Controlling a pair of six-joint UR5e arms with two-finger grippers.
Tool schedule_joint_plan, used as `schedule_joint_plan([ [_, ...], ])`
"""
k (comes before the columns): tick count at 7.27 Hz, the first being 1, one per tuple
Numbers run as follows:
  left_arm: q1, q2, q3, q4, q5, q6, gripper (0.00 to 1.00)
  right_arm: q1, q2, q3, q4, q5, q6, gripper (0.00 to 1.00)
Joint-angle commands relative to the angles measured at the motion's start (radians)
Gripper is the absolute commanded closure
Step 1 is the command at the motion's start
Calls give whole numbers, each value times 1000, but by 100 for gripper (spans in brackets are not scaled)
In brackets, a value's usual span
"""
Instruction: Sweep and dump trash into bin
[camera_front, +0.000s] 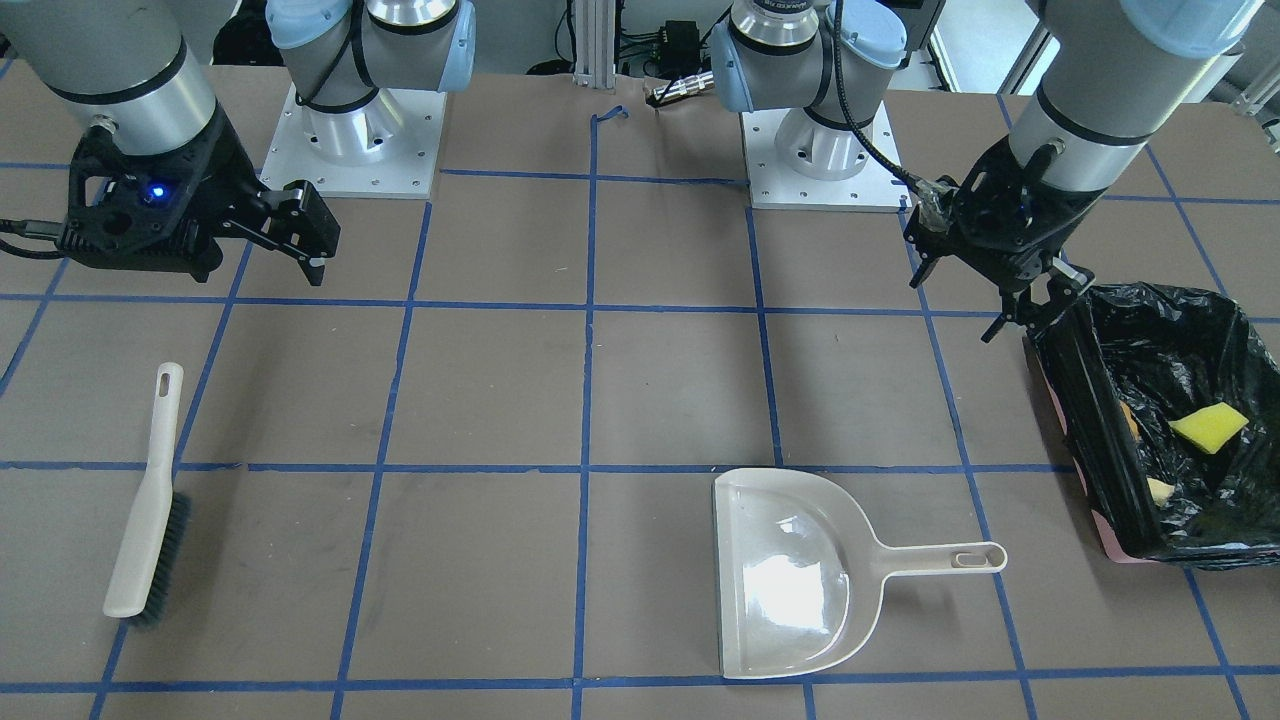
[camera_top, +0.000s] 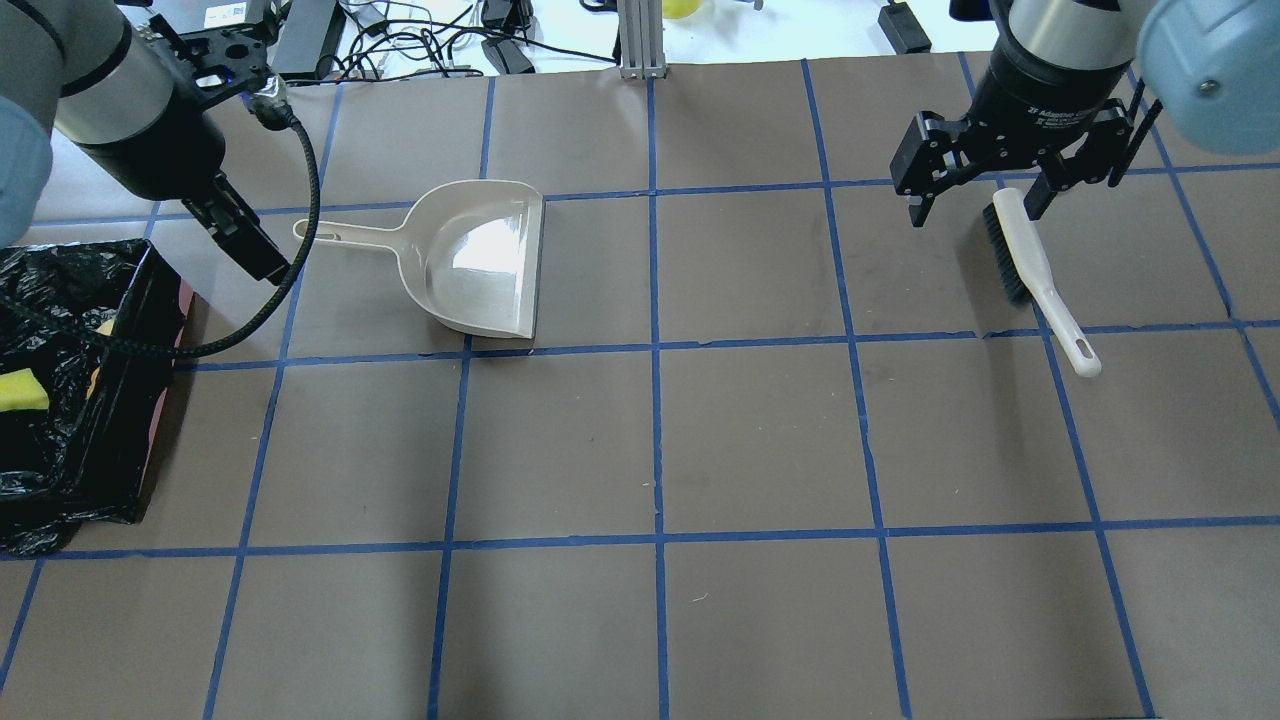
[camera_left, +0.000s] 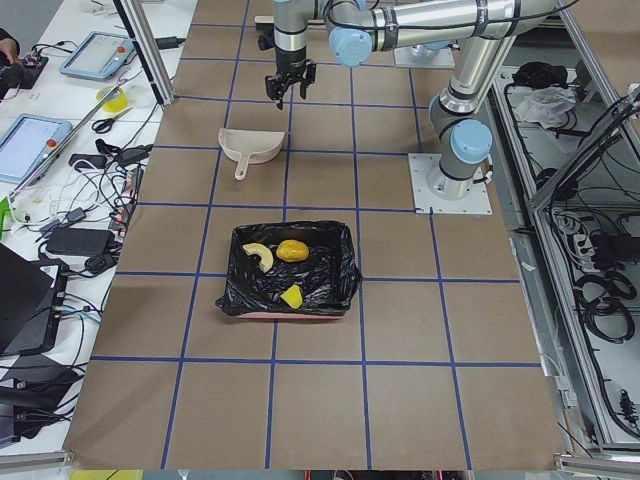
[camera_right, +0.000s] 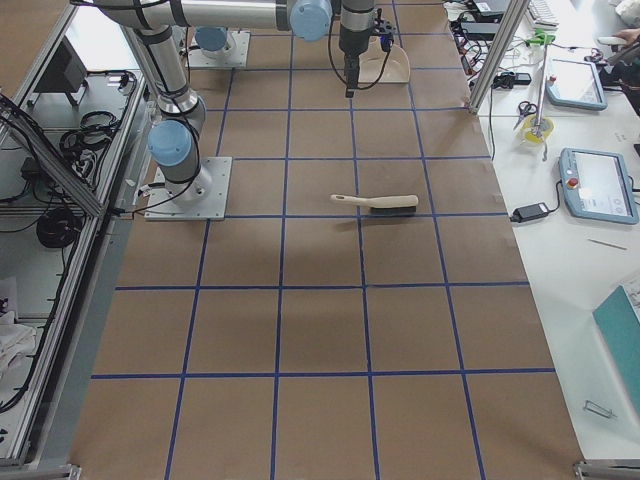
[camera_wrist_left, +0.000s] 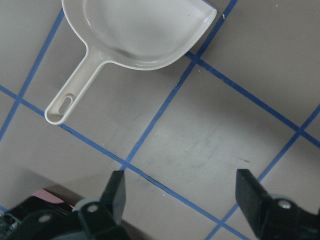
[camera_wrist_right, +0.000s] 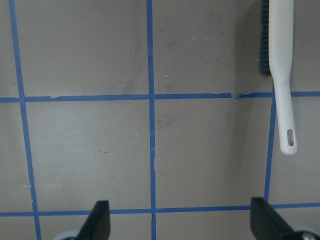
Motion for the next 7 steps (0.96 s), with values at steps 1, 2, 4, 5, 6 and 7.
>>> schedule_joint_plan([
  [1,-1,55,-26,-34,-1,-353,5,0,0,0,0,-3,-5,0],
  [2,-3,63,-26,-36,-2,-521,3,0,0,2,0,-9,-5,0],
  [4,-68,50,-17,-31,-7,-783,0,0,0,9,0,-13,-2,0],
  [5,-120,40,-11,-18,-4,-859,0,0,0,9,0,-13,4,0],
  [6,-127,33,-3,-4,-13,-884,0,0,0,9,-1,-13,4,0],
  [7,-125,24,18,11,-2,-880,0,0,0,9,-1,-14,4,0],
])
